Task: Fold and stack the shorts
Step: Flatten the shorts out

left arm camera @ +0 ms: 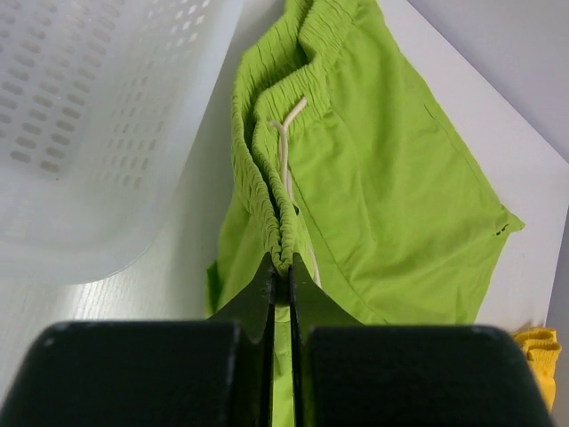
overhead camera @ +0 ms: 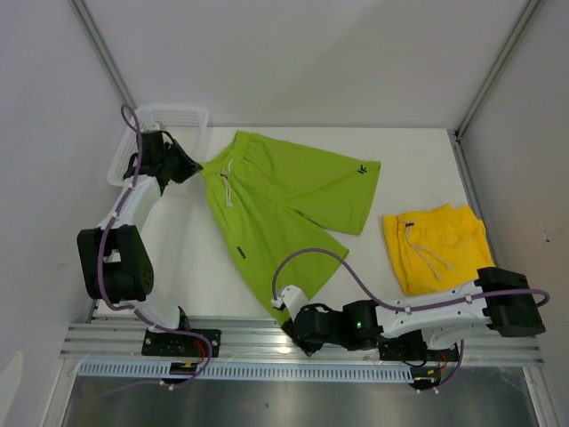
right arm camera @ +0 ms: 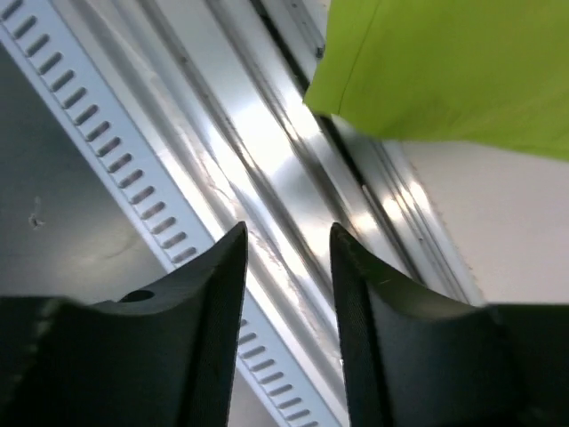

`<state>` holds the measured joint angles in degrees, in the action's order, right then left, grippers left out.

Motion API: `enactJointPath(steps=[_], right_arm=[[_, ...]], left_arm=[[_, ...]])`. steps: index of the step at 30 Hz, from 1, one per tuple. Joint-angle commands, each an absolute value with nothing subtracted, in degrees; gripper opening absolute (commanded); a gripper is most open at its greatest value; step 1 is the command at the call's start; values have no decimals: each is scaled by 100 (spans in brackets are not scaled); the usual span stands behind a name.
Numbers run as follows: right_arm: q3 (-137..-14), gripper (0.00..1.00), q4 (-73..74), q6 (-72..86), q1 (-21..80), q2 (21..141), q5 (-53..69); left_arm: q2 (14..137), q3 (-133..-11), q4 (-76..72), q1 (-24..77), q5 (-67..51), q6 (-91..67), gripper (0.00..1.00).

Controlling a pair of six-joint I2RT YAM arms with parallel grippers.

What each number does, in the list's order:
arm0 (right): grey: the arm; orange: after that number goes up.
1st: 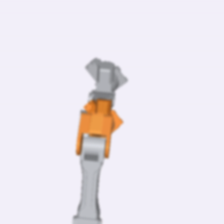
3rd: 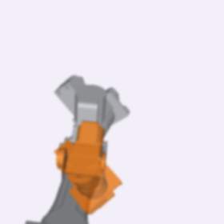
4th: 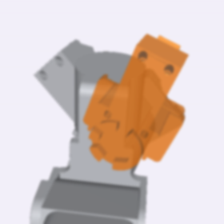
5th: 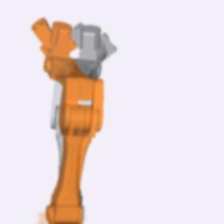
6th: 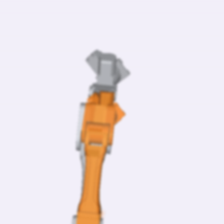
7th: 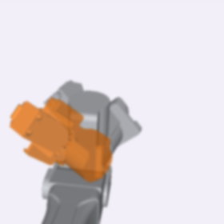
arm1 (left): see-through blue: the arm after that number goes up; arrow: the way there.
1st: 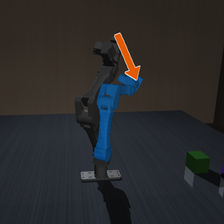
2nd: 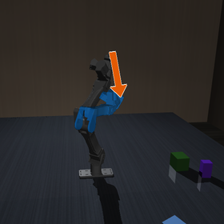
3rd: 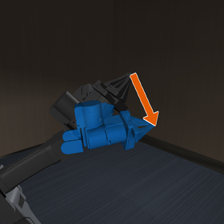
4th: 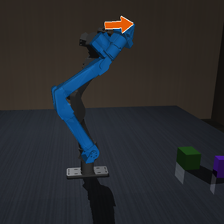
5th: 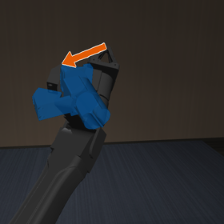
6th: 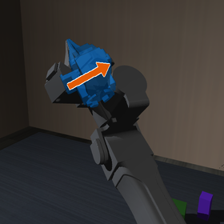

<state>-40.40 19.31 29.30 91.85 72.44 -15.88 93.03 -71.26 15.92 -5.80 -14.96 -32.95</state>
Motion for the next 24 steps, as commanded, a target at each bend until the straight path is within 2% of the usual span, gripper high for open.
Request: enactJointPath(steps=[1, 9, 20, 24], right_arm=[[-4394, 54, 1460, 2663, 9237, 7392, -1327], [-4596, 62, 1283, 2707, 9272, 7514, -1933], [-5624, 65, 1328, 2074, 9158, 9280, -2145], [-5643, 65, 1327, 2030, 8860, 9483, -2110]], left_arm=[[8912, -6979, 1468, -703, -1433, -3226, 0], [8728, -6864, 1450, -791, -1468, -3243, 0], [8780, -6803, 1380, -800, -1538, -3243, 0], [8771, -6785, 1362, -800, -1538, -3234, 0]])
